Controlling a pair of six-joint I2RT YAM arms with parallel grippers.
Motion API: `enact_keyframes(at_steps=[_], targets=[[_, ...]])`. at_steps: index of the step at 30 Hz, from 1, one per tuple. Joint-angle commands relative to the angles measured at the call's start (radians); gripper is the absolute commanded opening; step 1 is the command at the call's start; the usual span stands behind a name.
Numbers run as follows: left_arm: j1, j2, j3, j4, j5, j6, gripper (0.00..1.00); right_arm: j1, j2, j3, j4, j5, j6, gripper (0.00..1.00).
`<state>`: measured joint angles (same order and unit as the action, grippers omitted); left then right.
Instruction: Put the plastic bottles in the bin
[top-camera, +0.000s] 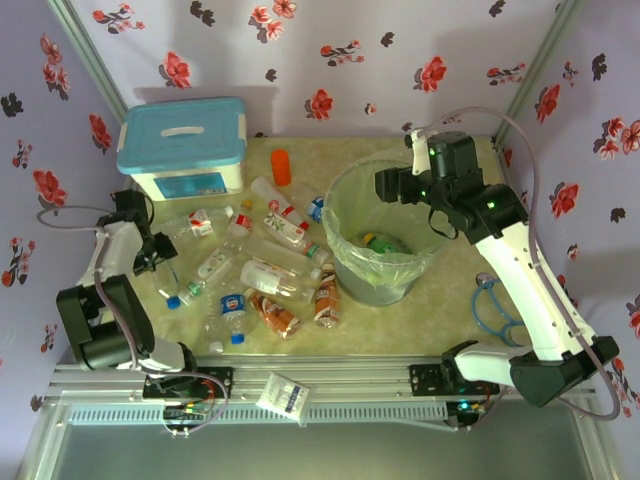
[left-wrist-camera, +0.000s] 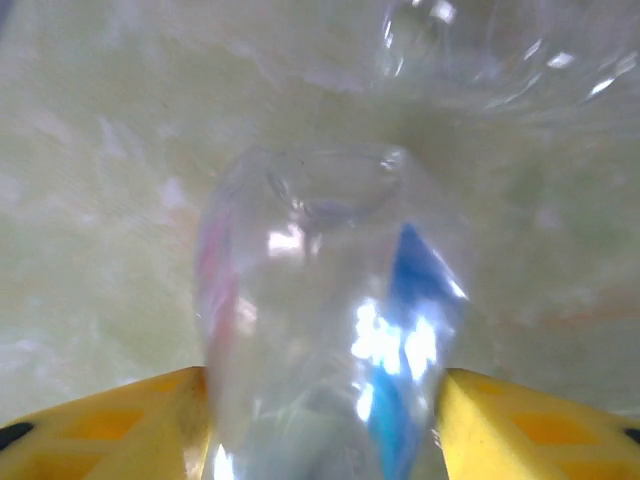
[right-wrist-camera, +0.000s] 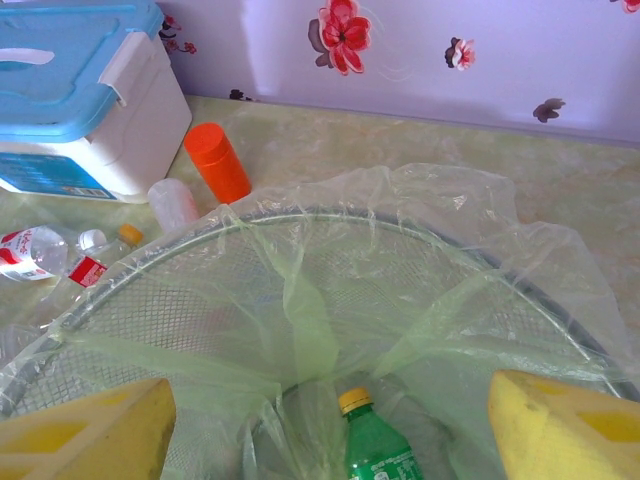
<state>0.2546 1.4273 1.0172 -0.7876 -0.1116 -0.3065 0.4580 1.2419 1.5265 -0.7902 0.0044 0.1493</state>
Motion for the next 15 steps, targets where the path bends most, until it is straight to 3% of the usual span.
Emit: enact_keyframes(at_steps=[1,6,13,15], targets=[[0.005,-0.082,0.066,-0.064,0.000,0.009,0.57,-0.007,-0.009,0.029,-0.009,-0.004,-0.004,0.82],[0.004,-0.138,0.097,-0.109,0.000,0.027,0.56,-0.006,-0.012,0.040,-0.019,-0.004,-0.005,0.82],[0.026,-0.144,-0.033,-0.045,-0.031,-0.048,0.99,-0.007,-0.005,0.024,-0.008,-0.005,-0.012,0.82],[0.041,-0.166,-0.095,0.015,-0.030,-0.086,1.00,-0.007,0.002,0.030,-0.016,-0.001,-0.024,0.82]])
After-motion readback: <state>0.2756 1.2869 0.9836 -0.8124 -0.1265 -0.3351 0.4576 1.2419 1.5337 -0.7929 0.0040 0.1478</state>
